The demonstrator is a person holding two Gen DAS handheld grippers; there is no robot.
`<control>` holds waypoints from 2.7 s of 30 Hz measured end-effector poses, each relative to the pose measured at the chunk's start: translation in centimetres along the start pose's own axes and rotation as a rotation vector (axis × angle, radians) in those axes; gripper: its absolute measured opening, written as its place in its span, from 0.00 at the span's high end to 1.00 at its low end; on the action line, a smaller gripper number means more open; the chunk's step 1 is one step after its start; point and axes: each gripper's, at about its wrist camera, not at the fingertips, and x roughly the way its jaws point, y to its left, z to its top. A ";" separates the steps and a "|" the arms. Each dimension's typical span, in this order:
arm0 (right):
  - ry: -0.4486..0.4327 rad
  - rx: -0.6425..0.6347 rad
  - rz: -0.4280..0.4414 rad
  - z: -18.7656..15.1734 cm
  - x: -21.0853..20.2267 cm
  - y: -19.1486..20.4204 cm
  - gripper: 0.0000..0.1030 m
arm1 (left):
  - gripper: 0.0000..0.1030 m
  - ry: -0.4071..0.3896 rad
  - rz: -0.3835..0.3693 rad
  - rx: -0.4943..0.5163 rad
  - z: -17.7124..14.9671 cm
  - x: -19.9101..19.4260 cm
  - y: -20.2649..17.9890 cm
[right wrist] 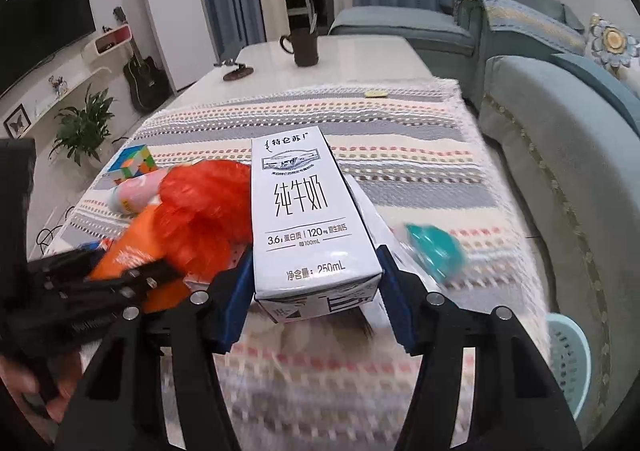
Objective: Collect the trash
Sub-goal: 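Grasp the white milk carton with the right tool while the left tool grasps the orange cup, then carry the carton and orange cup to the wastebasket and open both tools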
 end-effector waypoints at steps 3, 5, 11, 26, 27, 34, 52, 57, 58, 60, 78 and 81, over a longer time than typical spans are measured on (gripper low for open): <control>-0.019 0.001 -0.019 -1.8 -3.0 -0.6 0.47 | 0.44 -0.026 -0.018 0.021 -1.2 -2.5 -0.4; -0.029 0.007 -0.034 -3.7 -5.3 -1.1 0.47 | 0.44 -0.045 -0.034 0.028 -2.2 -4.2 -0.6; 0.019 0.045 -0.097 -10.0 -9.0 -2.7 0.47 | 0.44 -0.089 -0.118 0.041 -4.0 -6.1 -2.5; 0.169 0.082 -0.095 -13.0 -6.6 -3.5 0.34 | 0.44 -0.059 -0.194 0.118 -6.2 -3.7 -5.8; 0.175 0.079 -0.104 -12.6 -6.1 -3.4 0.34 | 0.44 -0.059 -0.196 0.120 -6.2 -3.7 -5.8; 0.229 0.059 -0.122 -11.3 -3.1 -3.3 0.44 | 0.44 -0.053 -0.194 0.137 -6.4 -3.3 -6.0; -0.106 0.322 -0.250 -8.7 -15.4 -14.3 0.45 | 0.44 -0.192 -0.265 0.379 -4.0 -8.8 -18.1; -0.134 0.415 -0.311 -9.7 -17.3 -19.9 0.45 | 0.44 -0.198 -0.322 0.466 -3.4 -8.1 -24.8; -0.130 0.442 -0.328 -10.2 -17.3 -21.3 0.45 | 0.44 -0.186 -0.339 0.481 -3.4 -7.5 -26.1; -0.118 0.474 -0.347 -11.2 -17.0 -23.0 0.45 | 0.44 -0.161 -0.355 0.500 -3.5 -6.2 -28.1; 0.231 0.744 -0.444 -22.4 -4.3 -32.1 0.44 | 0.42 0.142 -0.349 0.564 -7.9 10.4 -33.1; 0.243 0.753 -0.462 -22.8 -3.9 -32.4 0.43 | 0.36 0.165 -0.356 0.534 -7.7 10.9 -32.8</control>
